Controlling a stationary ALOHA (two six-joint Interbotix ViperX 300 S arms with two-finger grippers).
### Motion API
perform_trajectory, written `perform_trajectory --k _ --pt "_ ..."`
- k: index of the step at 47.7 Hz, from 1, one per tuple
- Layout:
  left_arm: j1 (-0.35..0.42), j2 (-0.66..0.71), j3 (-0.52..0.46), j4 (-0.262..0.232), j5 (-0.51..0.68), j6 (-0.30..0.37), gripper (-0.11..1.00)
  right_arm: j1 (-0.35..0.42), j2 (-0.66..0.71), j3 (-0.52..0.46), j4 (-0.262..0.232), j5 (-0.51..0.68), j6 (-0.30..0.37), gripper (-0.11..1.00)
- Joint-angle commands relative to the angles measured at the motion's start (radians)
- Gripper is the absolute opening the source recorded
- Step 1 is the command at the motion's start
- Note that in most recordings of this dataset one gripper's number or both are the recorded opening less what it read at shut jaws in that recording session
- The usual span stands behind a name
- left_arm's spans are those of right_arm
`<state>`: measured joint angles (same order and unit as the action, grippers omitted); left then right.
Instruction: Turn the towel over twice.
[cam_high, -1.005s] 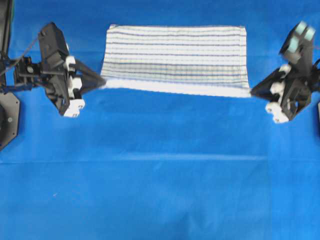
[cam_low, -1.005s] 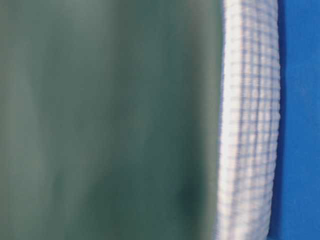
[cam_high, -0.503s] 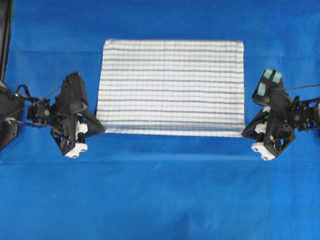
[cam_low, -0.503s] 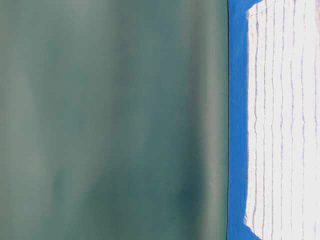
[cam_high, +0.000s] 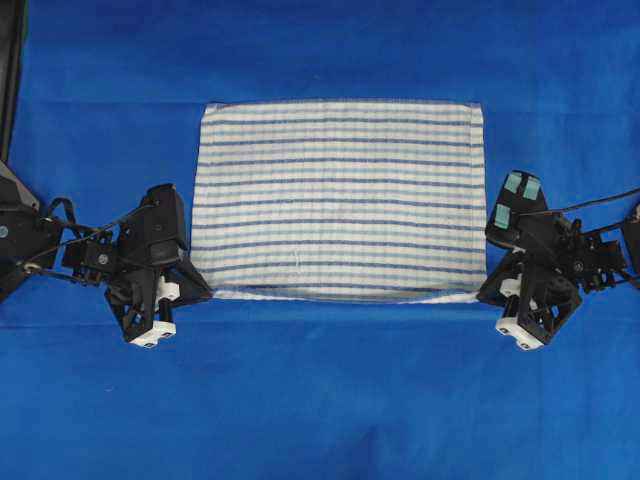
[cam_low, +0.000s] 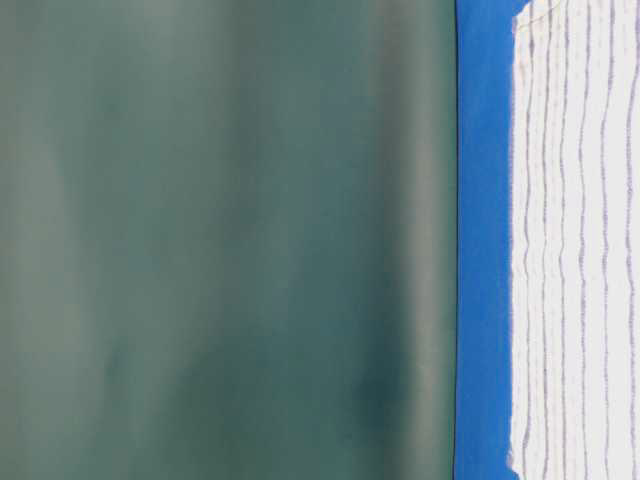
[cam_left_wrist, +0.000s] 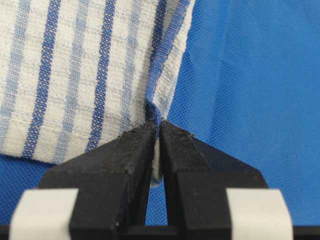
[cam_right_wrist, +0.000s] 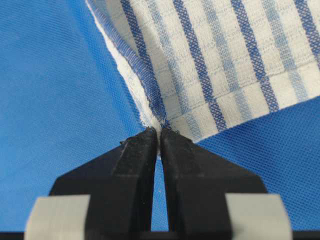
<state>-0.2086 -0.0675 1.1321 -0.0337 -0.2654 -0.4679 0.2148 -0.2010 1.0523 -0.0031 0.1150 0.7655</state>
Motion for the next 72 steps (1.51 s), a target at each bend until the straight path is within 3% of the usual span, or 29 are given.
perform_trajectory --k 1,13,20,27,31,36,43,50,58,64,72 --pt "-0.003 -0.009 -0.012 -0.002 0.0 -0.002 0.03 0.006 -0.008 -0.017 -0.002 -0.009 0.002 0.05" --pt "0.002 -0.02 -0.02 -0.002 0.017 0.0 0.05 0.006 -0.008 -0.023 -0.005 -0.009 0.002 0.05" --pt "0.002 -0.04 -0.029 -0.002 0.044 0.002 0.38 0.006 -0.009 -0.038 -0.006 0.006 0.002 0.1" --pt "0.003 -0.107 -0.043 0.003 0.135 0.025 0.79 0.006 -0.043 -0.067 -0.035 0.066 -0.012 0.53" --pt "0.008 -0.175 -0.058 0.005 0.209 0.038 0.8 0.003 -0.094 -0.089 -0.097 0.109 -0.012 0.69" --pt "0.028 -0.29 -0.08 0.006 0.279 0.084 0.77 -0.011 -0.179 -0.104 -0.19 0.143 -0.012 0.63" --pt "0.066 -0.453 -0.072 0.006 0.282 0.204 0.76 -0.048 -0.321 -0.092 -0.347 0.166 -0.011 0.65" --pt "0.155 -0.607 -0.02 0.006 0.267 0.359 0.76 -0.121 -0.479 -0.054 -0.488 0.166 -0.011 0.65" --pt "0.252 -0.769 0.035 0.006 0.259 0.479 0.76 -0.186 -0.635 -0.023 -0.664 0.158 -0.011 0.64" --pt "0.305 -0.896 0.089 0.006 0.256 0.528 0.76 -0.229 -0.716 0.02 -0.733 0.126 -0.011 0.64" --pt "0.33 -1.029 0.166 0.006 0.244 0.534 0.75 -0.293 -0.785 0.107 -0.738 0.028 -0.002 0.64"
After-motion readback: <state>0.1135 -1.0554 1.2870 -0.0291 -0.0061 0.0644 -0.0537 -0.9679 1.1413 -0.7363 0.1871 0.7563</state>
